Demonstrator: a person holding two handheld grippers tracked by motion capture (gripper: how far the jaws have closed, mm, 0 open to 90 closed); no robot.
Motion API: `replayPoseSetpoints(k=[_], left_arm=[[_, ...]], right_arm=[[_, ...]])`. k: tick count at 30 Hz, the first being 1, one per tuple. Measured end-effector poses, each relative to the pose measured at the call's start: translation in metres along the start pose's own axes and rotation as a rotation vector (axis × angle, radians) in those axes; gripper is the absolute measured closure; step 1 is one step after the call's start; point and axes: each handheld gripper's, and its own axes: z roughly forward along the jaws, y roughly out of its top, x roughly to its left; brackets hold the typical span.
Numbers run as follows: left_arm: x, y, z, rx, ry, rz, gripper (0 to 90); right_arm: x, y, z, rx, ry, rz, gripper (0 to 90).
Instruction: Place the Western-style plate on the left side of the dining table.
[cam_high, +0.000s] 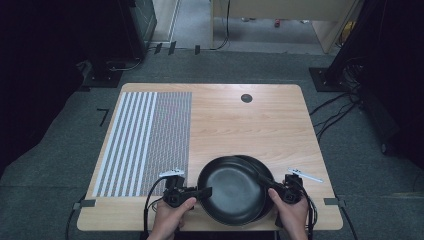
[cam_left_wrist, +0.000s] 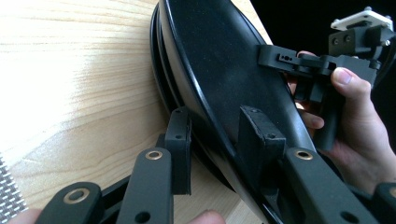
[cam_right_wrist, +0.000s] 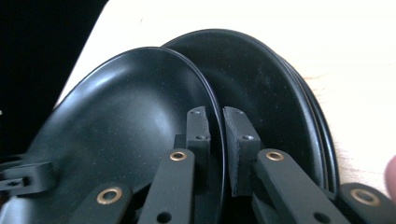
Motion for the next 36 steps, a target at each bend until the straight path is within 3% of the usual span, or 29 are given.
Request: replayPoseSetpoints(k=[4,5,7,8,10,15,17,19,28,36], left_arm=[[0.001,0.002,-0.003,-0.003,-0.018,-0.016,70.5],[0.004,0.002,-0.004,-0.006,-0.037,-0.045,71.7],[0.006,0.002,-0.004,-0.010,-0.051,-0.061,73.4],[0.009,0.002,-0.004,-0.010,-0.071,-0.086,73.9],[0.010,0.002,-0.004,-0.009,-0.076,-0.095,74.3],[0.010,0.003,-0.004,-0.006,-0.073,-0.117,75.1],[0.012,0.004,-0.007,-0.020,-0.077,-0.147,75.9],[0.016,0.006,-0.013,-0.040,-0.082,-0.168,77.6],[0.024,0.011,-0.024,-0.053,-0.080,-0.190,78.4],[0.022,0.018,-0.038,-0.074,-0.060,-0.171,78.2]], right_arm=[[0.006,0.000,-0.003,-0.044,-0.009,-0.037,81.2],[0.007,0.002,-0.006,-0.065,0.011,-0.037,82.3],[0.007,0.002,-0.007,-0.073,0.022,-0.031,82.9],[0.005,0.004,-0.010,-0.088,0.058,-0.005,84.3],[0.004,0.004,-0.011,-0.088,0.079,0.024,84.8],[0.003,0.004,-0.010,-0.090,0.084,0.035,84.9],[0.005,0.006,-0.009,-0.092,0.081,0.027,84.7],[0.014,0.011,-0.006,-0.088,0.071,-0.012,84.2],[0.026,0.018,0.006,-0.061,0.078,-0.024,83.9],[0.037,0.026,0.012,-0.061,0.097,-0.039,83.6]])
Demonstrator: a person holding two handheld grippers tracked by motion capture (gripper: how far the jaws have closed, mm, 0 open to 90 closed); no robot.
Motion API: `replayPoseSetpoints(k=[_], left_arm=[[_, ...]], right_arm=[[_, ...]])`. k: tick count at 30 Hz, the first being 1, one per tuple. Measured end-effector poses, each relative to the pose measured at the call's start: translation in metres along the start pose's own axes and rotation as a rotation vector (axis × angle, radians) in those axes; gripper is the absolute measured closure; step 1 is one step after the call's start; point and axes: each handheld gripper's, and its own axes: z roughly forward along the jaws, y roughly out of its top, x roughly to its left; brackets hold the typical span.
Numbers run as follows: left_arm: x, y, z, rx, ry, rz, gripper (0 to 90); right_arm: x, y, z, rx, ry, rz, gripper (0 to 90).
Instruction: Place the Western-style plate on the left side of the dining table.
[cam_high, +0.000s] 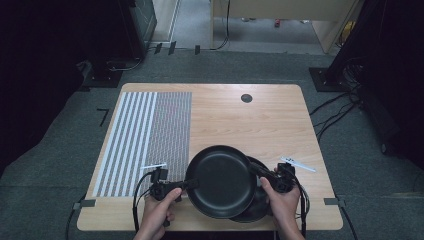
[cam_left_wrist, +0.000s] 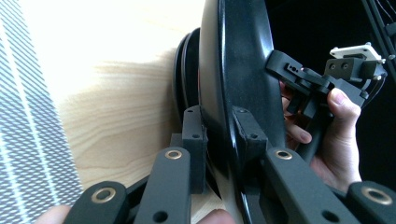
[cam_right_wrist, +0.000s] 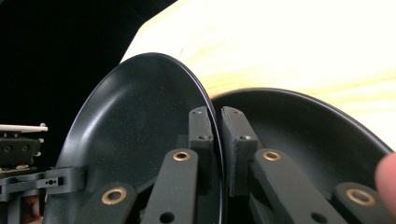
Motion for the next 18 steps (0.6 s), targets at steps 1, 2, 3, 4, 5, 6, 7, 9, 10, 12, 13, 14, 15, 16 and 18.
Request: replayPoseSetpoints(k=[1,2,3,4,5,6,7,9,10,12,13,14,15,16,18], left_arm=[[0.000,0.002,-0.004,-0.009,0.003,0.002,78.2],[0.001,0.004,-0.007,-0.013,0.006,0.004,78.2],[0.001,0.006,-0.011,-0.019,0.011,0.004,78.2],[0.002,0.010,-0.018,-0.028,0.016,0.004,78.2],[0.003,0.012,-0.024,-0.038,0.023,0.005,78.2],[0.003,0.014,-0.028,-0.042,0.028,0.006,78.3],[0.003,0.014,-0.028,-0.042,0.028,0.006,78.3],[0.006,0.021,-0.043,-0.066,0.047,0.010,78.3],[0.007,0.023,-0.050,-0.078,0.054,0.008,78.3],[0.011,0.028,-0.060,-0.092,0.065,0.003,78.3],[0.012,0.029,-0.064,-0.097,0.070,0.002,78.3],[0.015,0.032,-0.070,-0.109,0.078,-0.001,78.3],[0.015,0.032,-0.070,-0.109,0.078,-0.001,78.3],[0.017,0.035,-0.075,-0.116,0.084,-0.003,78.3],[0.022,0.040,-0.085,-0.125,0.096,-0.009,78.3]], right_arm=[[0.006,0.004,0.005,0.004,0.007,-0.001,83.5],[0.009,0.005,0.009,0.006,0.010,-0.009,83.4],[0.012,0.008,0.012,0.013,0.015,-0.009,83.4],[0.015,0.010,0.016,0.016,0.021,-0.015,83.4],[0.018,0.011,0.019,0.020,0.026,-0.015,83.4],[0.023,0.014,0.024,0.025,0.033,-0.019,83.3],[0.023,0.014,0.024,0.025,0.033,-0.019,83.3],[0.033,0.020,0.038,0.041,0.052,-0.031,83.0],[0.037,0.022,0.043,0.047,0.058,-0.034,83.0],[0.047,0.026,0.056,0.061,0.069,-0.040,82.8],[0.051,0.028,0.062,0.069,0.074,-0.044,82.7],[0.054,0.030,0.066,0.075,0.078,-0.045,82.7],[0.058,0.032,0.074,0.082,0.083,-0.047,82.5],[0.058,0.032,0.074,0.082,0.083,-0.047,82.5],[0.066,0.035,0.087,0.098,0.096,-0.049,82.5]])
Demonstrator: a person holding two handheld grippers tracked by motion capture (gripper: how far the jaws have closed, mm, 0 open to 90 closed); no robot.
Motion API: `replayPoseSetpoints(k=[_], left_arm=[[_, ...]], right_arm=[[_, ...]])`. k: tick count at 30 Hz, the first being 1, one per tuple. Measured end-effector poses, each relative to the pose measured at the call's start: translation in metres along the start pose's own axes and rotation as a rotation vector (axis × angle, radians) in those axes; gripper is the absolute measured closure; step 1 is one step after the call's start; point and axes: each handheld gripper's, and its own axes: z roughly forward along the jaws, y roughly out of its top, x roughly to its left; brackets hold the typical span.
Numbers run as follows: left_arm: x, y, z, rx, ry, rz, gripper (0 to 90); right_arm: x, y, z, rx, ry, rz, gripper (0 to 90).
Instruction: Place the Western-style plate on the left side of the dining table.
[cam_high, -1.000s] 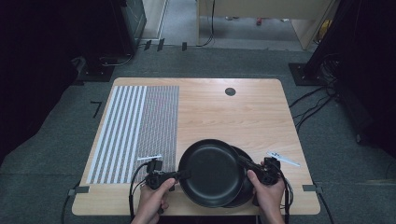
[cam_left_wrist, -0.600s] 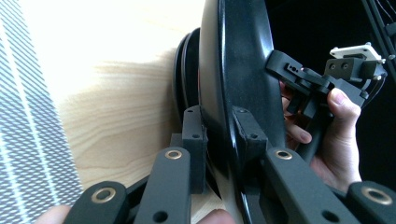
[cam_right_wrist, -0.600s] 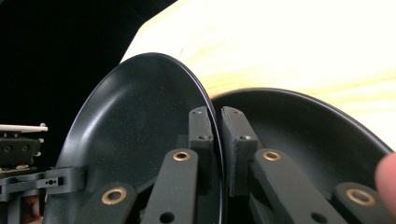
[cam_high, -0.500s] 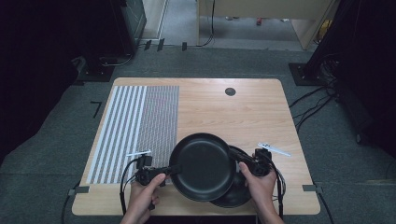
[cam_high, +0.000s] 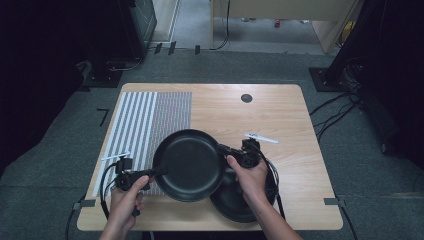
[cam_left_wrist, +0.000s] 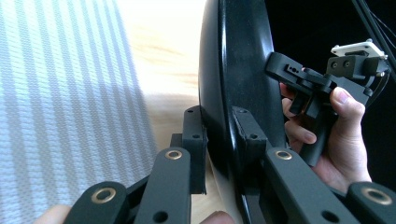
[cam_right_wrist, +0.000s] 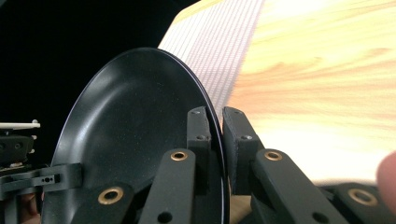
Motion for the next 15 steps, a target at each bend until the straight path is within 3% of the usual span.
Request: replayPoseSetpoints(k=[1,2,5,6,7,8,11,13,14,15], left_arm=[[0.003,0.003,-0.004,-0.003,0.006,-0.003,78.3],[0.007,0.006,-0.008,-0.006,0.012,-0.002,78.3],[0.024,0.018,-0.020,-0.012,0.032,-0.022,78.8],[0.024,0.018,-0.020,-0.012,0.032,-0.022,78.9],[0.029,0.020,-0.022,-0.015,0.033,-0.032,78.9],[0.034,0.023,-0.024,-0.016,0.035,-0.042,78.9],[0.053,0.034,-0.030,-0.023,0.043,-0.076,79.1],[0.058,0.037,-0.031,-0.024,0.046,-0.083,79.2],[0.064,0.041,-0.032,-0.023,0.050,-0.094,79.2],[0.069,0.045,-0.033,-0.021,0.051,-0.103,79.2]], right_arm=[[0.005,0.004,0.013,0.019,0.010,0.009,82.2],[0.005,0.004,0.013,0.019,0.010,0.009,82.2],[0.014,0.011,0.040,0.060,0.013,0.007,81.2],[0.014,0.011,0.040,0.060,0.013,0.007,81.2],[0.017,0.015,0.056,0.081,0.012,0.010,81.2],[0.017,0.015,0.056,0.081,0.012,0.010,81.2],[0.023,0.022,0.085,0.111,0.001,0.011,80.9],[0.023,0.023,0.090,0.117,-0.004,0.008,80.7],[0.025,0.028,0.106,0.133,-0.009,0.010,80.5],[0.025,0.028,0.106,0.133,-0.009,0.010,80.5]])
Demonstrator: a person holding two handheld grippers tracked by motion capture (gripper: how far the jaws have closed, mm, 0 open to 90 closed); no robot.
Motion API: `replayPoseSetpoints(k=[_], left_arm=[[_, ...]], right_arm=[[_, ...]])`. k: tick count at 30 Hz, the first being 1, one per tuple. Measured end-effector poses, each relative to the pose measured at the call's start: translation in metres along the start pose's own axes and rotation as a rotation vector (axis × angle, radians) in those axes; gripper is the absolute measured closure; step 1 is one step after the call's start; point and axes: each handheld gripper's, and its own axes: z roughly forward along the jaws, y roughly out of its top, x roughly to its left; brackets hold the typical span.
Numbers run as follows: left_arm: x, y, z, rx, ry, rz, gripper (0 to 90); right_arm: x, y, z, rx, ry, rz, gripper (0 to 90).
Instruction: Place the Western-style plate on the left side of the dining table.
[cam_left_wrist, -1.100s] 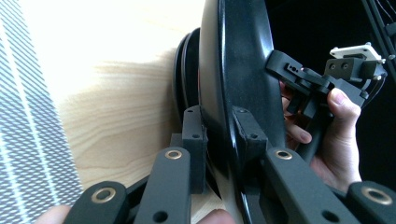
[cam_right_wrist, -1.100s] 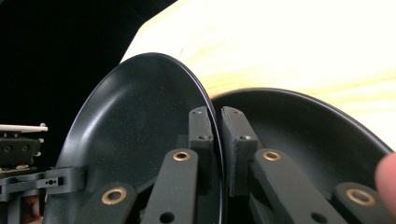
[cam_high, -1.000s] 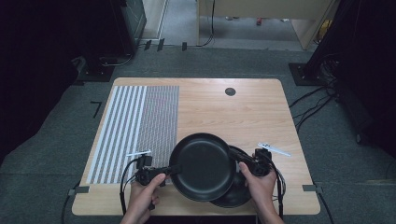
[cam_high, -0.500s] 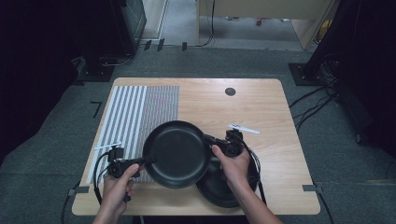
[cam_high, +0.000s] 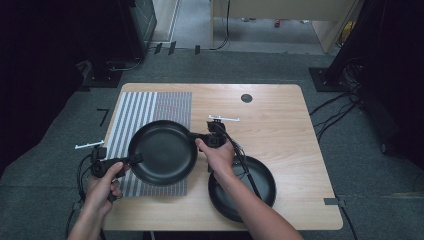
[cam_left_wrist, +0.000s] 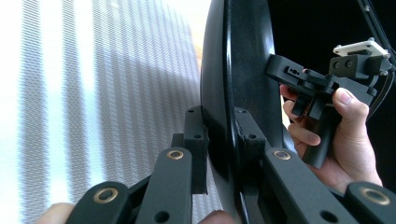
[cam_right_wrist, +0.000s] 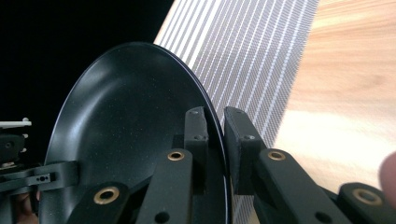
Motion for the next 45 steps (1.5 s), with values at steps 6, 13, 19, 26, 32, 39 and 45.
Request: replayPoseSetpoints(k=[6,13,19,26,32,39,45], left_arm=[[0.022,0.022,0.002,0.009,0.008,-0.044,79.6],[0.052,0.051,0.017,0.039,0.001,-0.104,80.3],[0.064,0.068,0.024,0.052,0.023,-0.121,80.4],[0.075,0.078,0.031,0.048,0.073,-0.138,80.3],[0.076,0.078,0.035,0.033,0.108,-0.135,77.1],[0.067,0.080,0.042,0.040,0.240,-0.040,70.3],[0.052,0.083,0.046,0.039,0.355,0.067,64.6]], right_arm=[[-0.002,0.015,0.033,0.030,0.006,0.023,80.4],[-0.013,0.030,0.064,0.042,-0.014,0.066,80.2],[-0.018,0.035,0.079,0.035,-0.035,0.075,80.2],[-0.025,0.036,0.103,0.050,-0.070,0.074,79.7],[-0.028,0.034,0.107,0.050,-0.084,0.089,81.4],[-0.026,0.033,0.109,0.035,-0.110,0.088,82.7],[-0.025,0.032,0.108,0.037,-0.119,0.092,82.4]])
